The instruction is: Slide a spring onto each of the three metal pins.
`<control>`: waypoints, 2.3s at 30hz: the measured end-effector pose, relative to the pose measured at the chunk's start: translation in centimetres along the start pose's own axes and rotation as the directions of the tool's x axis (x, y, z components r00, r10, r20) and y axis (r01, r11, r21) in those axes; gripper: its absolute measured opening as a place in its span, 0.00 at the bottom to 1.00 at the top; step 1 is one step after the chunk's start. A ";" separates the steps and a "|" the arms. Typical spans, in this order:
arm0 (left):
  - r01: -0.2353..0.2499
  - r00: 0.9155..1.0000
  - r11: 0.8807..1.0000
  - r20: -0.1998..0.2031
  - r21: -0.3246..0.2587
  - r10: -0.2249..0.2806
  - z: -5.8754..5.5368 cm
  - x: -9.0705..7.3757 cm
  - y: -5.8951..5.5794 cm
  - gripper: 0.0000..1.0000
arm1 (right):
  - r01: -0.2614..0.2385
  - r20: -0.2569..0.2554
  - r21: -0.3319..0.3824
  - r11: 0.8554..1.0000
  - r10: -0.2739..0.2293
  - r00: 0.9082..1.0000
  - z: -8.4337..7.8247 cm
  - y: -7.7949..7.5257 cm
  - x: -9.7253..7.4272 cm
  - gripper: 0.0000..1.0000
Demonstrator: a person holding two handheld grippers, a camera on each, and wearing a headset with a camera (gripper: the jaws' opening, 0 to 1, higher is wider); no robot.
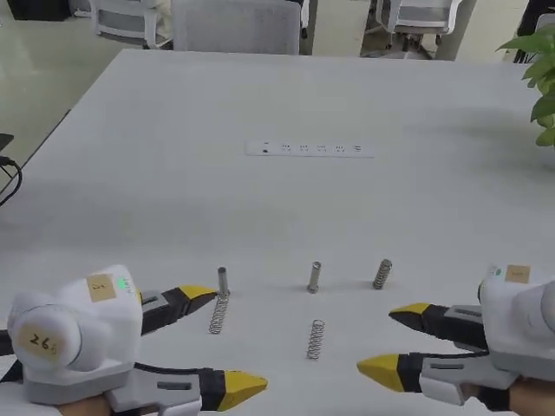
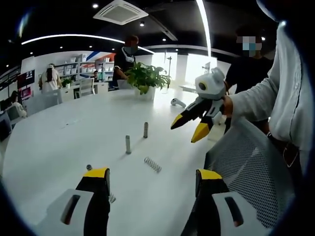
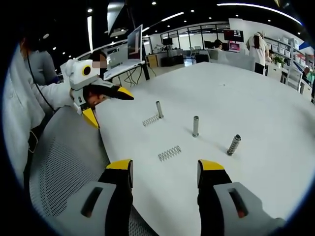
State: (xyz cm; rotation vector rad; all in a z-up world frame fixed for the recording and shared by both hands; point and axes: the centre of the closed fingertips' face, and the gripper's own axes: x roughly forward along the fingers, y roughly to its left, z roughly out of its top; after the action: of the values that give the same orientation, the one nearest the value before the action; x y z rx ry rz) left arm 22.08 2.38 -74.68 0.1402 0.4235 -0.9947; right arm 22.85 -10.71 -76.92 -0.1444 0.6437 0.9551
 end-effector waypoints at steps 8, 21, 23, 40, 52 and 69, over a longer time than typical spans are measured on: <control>0.013 1.000 1.000 0.008 0.015 -0.013 0.7 1.0 -0.4 0.66 | 0.001 -0.006 -0.006 1.000 -0.001 1.000 -0.1 -0.1 0.1 0.51; -0.012 0.999 1.000 -0.034 -0.001 0.012 0.0 1.3 -0.1 0.63 | -0.006 -0.022 -0.022 1.000 0.005 1.000 -0.3 0.1 0.5 0.50; -0.022 0.996 1.000 -0.083 0.011 0.023 -0.7 2.3 -0.3 0.60 | -0.006 -0.020 -0.018 1.000 0.006 1.000 -0.4 0.0 0.4 0.50; -0.129 0.976 0.990 -0.183 -0.057 0.117 -1.7 8.4 -0.7 0.38 | 0.038 -0.004 0.013 0.999 -0.038 0.999 -1.4 -0.9 -1.2 0.50; -0.191 0.946 0.979 -0.281 -0.075 0.163 -4.0 10.7 -1.0 0.30 | 0.053 0.003 0.025 0.998 -0.053 0.999 -1.5 -1.2 -1.5 0.49; -0.205 0.923 0.979 -0.334 -0.013 0.189 -5.0 12.7 -0.3 0.21 | 0.064 -0.002 0.036 0.997 -0.064 0.998 -1.6 -1.5 -1.9 0.48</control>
State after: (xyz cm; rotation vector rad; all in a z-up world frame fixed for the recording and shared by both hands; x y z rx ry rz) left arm 26.42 -6.20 -84.44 0.3043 0.7276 -0.7616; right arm 22.55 -13.56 -77.42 -0.1330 0.6528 0.8816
